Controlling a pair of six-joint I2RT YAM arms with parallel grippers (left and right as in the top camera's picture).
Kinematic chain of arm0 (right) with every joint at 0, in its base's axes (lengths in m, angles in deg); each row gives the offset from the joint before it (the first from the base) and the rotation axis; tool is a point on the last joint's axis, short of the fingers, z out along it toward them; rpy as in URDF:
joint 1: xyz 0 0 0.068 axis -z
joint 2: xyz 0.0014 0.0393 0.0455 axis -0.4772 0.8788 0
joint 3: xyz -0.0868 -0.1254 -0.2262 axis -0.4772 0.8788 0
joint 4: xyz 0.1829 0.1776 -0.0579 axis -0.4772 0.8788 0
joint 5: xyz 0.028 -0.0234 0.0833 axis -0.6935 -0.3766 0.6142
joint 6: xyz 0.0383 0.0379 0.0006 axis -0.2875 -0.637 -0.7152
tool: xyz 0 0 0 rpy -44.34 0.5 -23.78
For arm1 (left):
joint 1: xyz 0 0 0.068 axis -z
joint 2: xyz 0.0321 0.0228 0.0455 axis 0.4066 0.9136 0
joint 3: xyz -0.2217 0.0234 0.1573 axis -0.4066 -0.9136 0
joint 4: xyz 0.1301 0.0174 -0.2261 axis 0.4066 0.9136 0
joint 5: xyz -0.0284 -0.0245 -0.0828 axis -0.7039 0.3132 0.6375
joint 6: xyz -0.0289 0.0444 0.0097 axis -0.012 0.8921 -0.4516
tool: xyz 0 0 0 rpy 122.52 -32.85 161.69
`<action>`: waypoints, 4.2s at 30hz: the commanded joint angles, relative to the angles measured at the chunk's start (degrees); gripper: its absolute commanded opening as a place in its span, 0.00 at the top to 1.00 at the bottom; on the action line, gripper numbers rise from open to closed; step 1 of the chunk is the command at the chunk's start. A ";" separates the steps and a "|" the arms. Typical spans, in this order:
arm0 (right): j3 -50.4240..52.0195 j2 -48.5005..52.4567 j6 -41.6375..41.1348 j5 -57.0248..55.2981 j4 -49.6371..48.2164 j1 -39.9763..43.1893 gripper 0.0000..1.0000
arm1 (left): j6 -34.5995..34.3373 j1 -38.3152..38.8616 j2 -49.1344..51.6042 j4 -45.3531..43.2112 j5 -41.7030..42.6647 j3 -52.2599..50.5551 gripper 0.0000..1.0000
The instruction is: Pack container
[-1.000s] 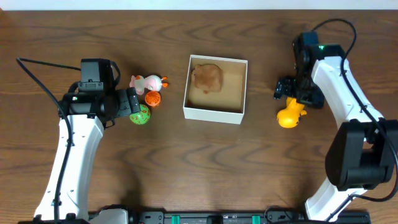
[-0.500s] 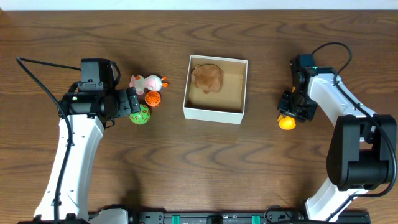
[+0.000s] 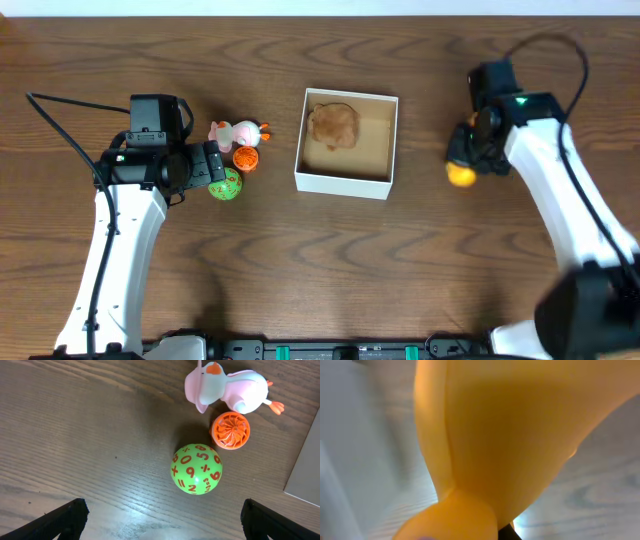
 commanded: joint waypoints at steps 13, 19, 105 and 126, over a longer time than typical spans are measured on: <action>-4.07 -0.35 -3.63 0.98 -15.69 -22.16 0.99 | 0.46 0.02 -0.09 0.02 -0.26 1.38 0.02; -4.07 9.73 -3.02 -0.24 -20.59 -22.43 0.99 | 0.46 0.02 -0.09 0.02 -0.26 1.38 0.02; -7.39 2.99 6.23 6.23 3.17 20.79 0.01 | -1.46 0.02 0.96 -3.72 4.50 1.81 0.05; -7.39 2.99 6.23 6.23 5.57 21.18 0.01 | 5.68 -1.38 32.28 -9.75 7.54 20.13 0.21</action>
